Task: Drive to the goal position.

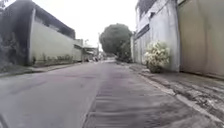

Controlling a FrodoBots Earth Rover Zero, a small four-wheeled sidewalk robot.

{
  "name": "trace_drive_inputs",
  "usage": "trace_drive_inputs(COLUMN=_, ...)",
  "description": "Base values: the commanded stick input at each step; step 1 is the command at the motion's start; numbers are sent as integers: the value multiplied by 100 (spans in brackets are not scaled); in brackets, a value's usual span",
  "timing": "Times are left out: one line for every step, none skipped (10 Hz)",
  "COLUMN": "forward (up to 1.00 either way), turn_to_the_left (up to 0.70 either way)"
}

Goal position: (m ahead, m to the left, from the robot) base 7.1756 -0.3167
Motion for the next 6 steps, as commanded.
trace_drive_inputs(forward=100, turn_to_the_left=0)
trace_drive_inputs(forward=100, turn_to_the_left=0)
trace_drive_inputs(forward=100, turn_to_the_left=0)
trace_drive_inputs(forward=100, turn_to_the_left=0)
trace_drive_inputs(forward=100, turn_to_the_left=0)
trace_drive_inputs(forward=100, turn_to_the_left=0)
